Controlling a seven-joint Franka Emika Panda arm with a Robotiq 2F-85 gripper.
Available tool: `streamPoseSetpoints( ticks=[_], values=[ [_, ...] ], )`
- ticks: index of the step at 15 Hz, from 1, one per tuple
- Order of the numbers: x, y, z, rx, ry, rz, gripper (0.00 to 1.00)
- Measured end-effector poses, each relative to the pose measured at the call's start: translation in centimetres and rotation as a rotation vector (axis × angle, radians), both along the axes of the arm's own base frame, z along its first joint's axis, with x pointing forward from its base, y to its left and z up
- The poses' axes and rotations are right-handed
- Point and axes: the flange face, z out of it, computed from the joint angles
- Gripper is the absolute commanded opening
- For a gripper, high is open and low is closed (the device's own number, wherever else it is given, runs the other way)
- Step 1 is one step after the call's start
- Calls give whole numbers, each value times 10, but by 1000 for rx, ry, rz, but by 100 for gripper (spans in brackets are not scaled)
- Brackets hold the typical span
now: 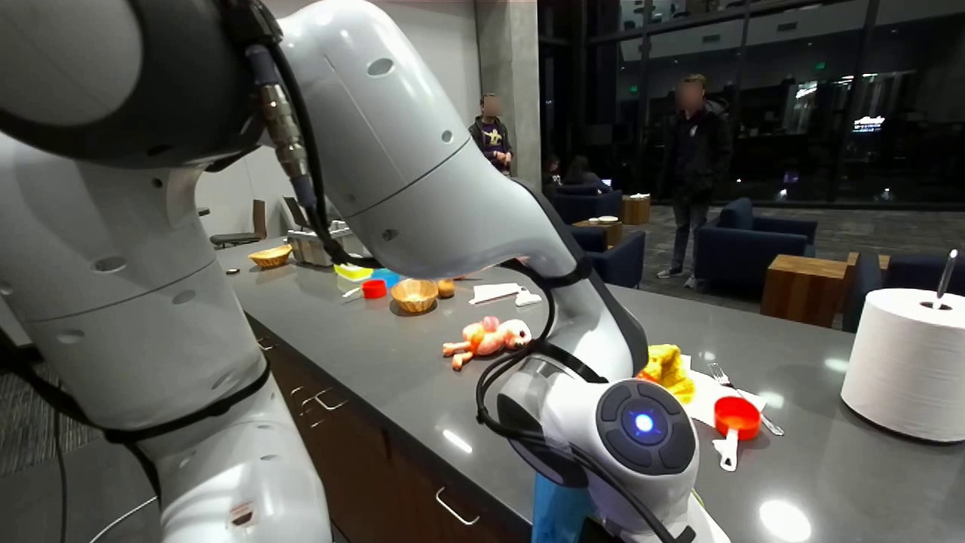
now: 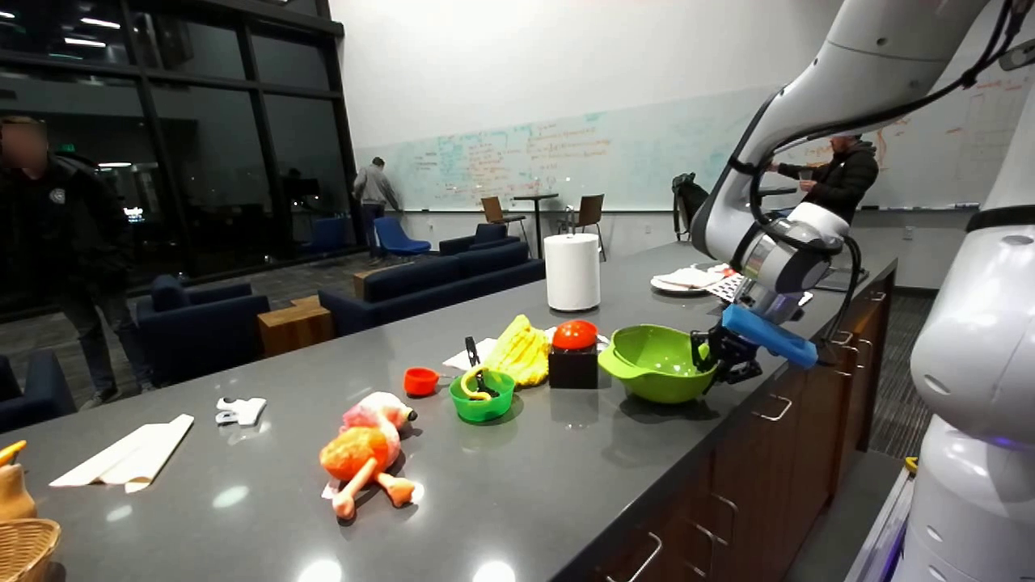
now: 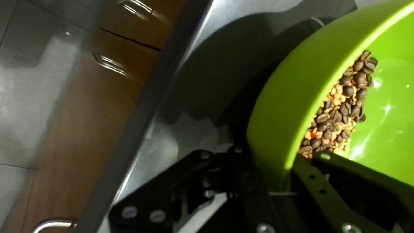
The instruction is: Move the green bowl to the right
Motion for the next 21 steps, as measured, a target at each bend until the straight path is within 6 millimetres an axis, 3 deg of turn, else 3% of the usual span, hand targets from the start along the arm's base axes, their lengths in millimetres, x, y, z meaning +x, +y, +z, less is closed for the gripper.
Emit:
streamPoseSetpoints(
  ticks=[9, 16, 21],
  values=[
    [3, 3, -4, 4, -38, -8, 98],
    [5, -5, -1, -72, 18, 12, 100],
    [21, -8, 5, -173, 151, 68, 100]
  ],
)
